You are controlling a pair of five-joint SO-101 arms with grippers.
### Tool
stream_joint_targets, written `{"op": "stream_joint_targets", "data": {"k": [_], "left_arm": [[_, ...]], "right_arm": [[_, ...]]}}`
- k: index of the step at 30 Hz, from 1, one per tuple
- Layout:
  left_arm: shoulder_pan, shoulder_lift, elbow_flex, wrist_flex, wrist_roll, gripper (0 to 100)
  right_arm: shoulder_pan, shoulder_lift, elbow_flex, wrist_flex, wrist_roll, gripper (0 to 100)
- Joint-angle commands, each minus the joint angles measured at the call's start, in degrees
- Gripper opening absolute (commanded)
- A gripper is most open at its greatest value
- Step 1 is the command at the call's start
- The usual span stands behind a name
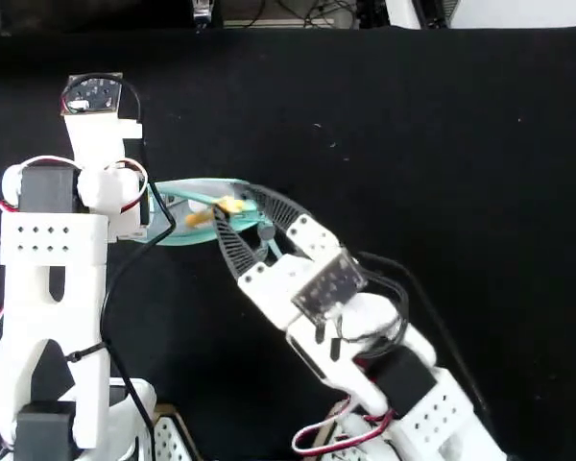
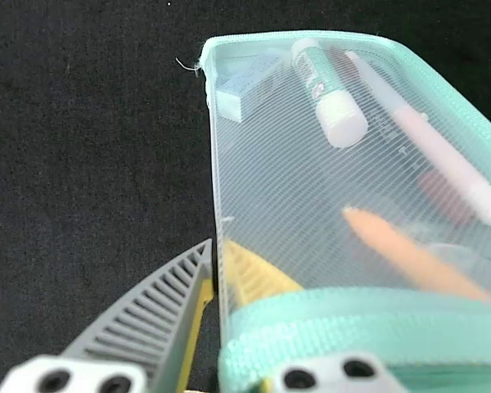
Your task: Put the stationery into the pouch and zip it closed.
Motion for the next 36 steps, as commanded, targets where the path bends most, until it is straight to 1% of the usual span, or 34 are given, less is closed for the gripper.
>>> {"op": "stream_joint_targets", "data": {"k": [1, 5, 8, 10, 12, 16, 21, 26, 28, 32, 36], "left_arm": [[-0.48, 0.53, 0.4, -0.35, -0.26, 3], [-0.48, 0.53, 0.4, -0.35, -0.26, 3], [-0.48, 0.53, 0.4, -0.35, -0.26, 3], [-0.48, 0.53, 0.31, -0.35, -0.26, 3], [-0.66, 0.53, 0.22, -0.26, -0.26, 3], [-0.75, 0.53, 0.13, -0.09, -0.26, 3], [-0.57, 0.53, 0.31, -0.35, -0.26, 3], [-0.84, 0.53, 0.31, -0.26, -0.35, 3], [-0.84, 0.53, 0.13, -0.09, -0.35, 3], [-0.84, 0.53, 0.31, 0.0, -0.79, 3], [-0.84, 0.53, 0.57, 0.0, -5.27, 3]], "right_arm": [[0.79, -0.57, -16.31, 14.51, -0.35, 26.3], [1.05, -0.57, -31.25, 24.62, 0.09, 22.7], [1.14, -0.75, -34.95, 27.96, 0.18, 21.9], [1.49, -0.84, -34.24, 29.36, 0.18, 21.9], [4.22, -0.66, -32.04, 31.56, 0.18, 21.9], [10.55, -0.57, -20.35, 32.26, 0.09, 22.1], [10.37, 0.75, -5.05, 28.22, 0.18, 22.4], [5.98, 6.2, 1.27, 19.34, 0.18, 22.4], [5.8, 9.1, 2.42, 14.95, 0.18, 22.4], [8.62, 15.34, 3.21, 6.95, 0.18, 22.4], [12.57, 20.26, 3.12, 2.9, 0.18, 22.0]]}}
